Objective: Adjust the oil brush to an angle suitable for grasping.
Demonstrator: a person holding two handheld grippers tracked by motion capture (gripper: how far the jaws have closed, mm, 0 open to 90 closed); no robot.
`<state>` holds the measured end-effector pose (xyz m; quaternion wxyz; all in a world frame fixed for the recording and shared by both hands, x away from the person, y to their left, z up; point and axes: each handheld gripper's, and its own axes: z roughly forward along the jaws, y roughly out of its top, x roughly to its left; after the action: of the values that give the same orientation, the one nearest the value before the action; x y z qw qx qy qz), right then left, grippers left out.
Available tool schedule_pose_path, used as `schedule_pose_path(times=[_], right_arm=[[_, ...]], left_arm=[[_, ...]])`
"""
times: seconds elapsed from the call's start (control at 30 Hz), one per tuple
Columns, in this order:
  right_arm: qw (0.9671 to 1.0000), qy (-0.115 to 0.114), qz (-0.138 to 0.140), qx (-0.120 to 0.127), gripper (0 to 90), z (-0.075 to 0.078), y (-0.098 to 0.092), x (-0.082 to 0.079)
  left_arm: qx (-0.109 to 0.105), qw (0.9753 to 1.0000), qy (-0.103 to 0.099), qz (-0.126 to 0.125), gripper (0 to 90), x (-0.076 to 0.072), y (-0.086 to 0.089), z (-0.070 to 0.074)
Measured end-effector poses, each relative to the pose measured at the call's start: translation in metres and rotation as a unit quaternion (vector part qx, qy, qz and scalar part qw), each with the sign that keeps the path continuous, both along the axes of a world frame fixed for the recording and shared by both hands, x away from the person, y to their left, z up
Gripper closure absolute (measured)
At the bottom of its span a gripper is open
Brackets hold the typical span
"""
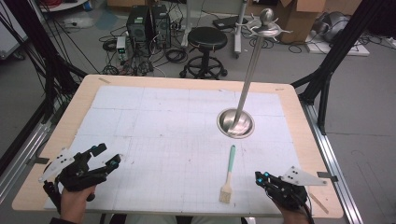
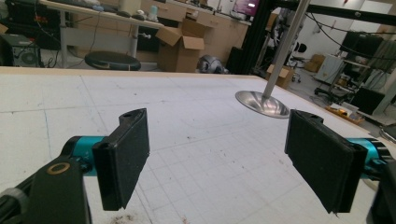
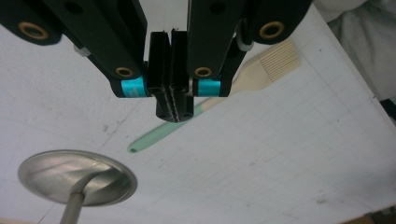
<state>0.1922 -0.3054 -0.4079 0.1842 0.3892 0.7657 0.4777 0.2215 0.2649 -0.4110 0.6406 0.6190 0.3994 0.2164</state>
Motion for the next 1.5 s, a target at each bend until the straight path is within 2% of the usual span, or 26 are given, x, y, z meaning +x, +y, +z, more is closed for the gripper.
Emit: schedule_pose_path(times=[0.1,0.27,0.4,0.43,0.57,0.6,0.63,0.67,0.77,1.03,1.23,1.27,1.33,1.37,1.43,1.5], right_arm=[[0.9999,0.008,0.007,-0.010,88.7,-0.002,0.004,0.004],[0.9986,0.028,0.032,-0.032,88.7,-0.007,0.023,0.017],[0.9971,0.043,0.048,-0.039,88.7,-0.012,0.034,0.024],[0.9956,0.052,0.059,-0.051,88.7,-0.015,0.042,0.026],[0.9907,0.078,0.076,-0.082,88.7,-0.024,0.055,0.035],[0.9907,0.078,0.076,-0.082,88.7,-0.024,0.055,0.035],[0.9882,0.089,0.081,-0.095,88.7,-0.028,0.059,0.038],[0.9882,0.089,0.081,-0.095,88.7,-0.028,0.059,0.038],[0.9853,0.100,0.088,-0.107,88.7,-0.032,0.066,0.042],[0.9834,0.096,0.104,-0.114,88.6,-0.032,0.090,0.051],[0.9809,0.094,0.127,-0.113,88.6,-0.033,0.129,0.057],[0.9809,0.094,0.127,-0.113,88.6,-0.033,0.129,0.057],[0.9802,0.095,0.134,-0.110,88.6,-0.033,0.141,0.059],[0.9790,0.095,0.143,-0.109,88.6,-0.033,0.153,0.061],[0.9782,0.095,0.149,-0.109,88.6,-0.033,0.160,0.062],[0.9773,0.095,0.158,-0.104,88.6,-0.034,0.176,0.066]], left_arm=[[0.003,1.0000,0.001,0.001,22.4,0.000,0.000,0.000],[0.001,1.0000,0.002,0.001,22.5,0.000,0.000,-0.001],[-0.002,1.0000,0.003,0.000,22.5,0.000,0.001,-0.001],[-0.003,1.0000,0.002,0.000,22.5,0.000,0.002,-0.001],[-0.003,1.0000,0.003,0.000,22.5,0.000,0.002,-0.001],[-0.003,1.0000,0.003,0.000,22.5,0.000,0.003,-0.001],[-0.004,1.0000,0.003,0.001,22.5,0.000,0.003,-0.001],[-0.003,1.0000,0.003,0.000,22.5,0.000,0.003,-0.001],[-0.004,1.0000,0.005,0.001,22.5,0.000,0.004,-0.001],[-0.004,1.0000,0.006,-0.002,22.5,0.001,0.004,-0.001],[-0.004,1.0000,0.009,0.000,22.6,0.001,0.006,-0.001],[-0.004,1.0000,0.009,0.000,22.6,0.001,0.006,-0.001],[-0.005,0.9999,0.009,0.001,22.6,0.001,0.006,-0.001],[-0.007,0.9999,0.010,0.002,22.7,0.001,0.006,-0.001],[-0.006,0.9999,0.009,0.001,22.6,0.001,0.007,-0.001],[-0.006,0.9999,0.010,0.002,22.6,0.002,0.008,-0.001]])
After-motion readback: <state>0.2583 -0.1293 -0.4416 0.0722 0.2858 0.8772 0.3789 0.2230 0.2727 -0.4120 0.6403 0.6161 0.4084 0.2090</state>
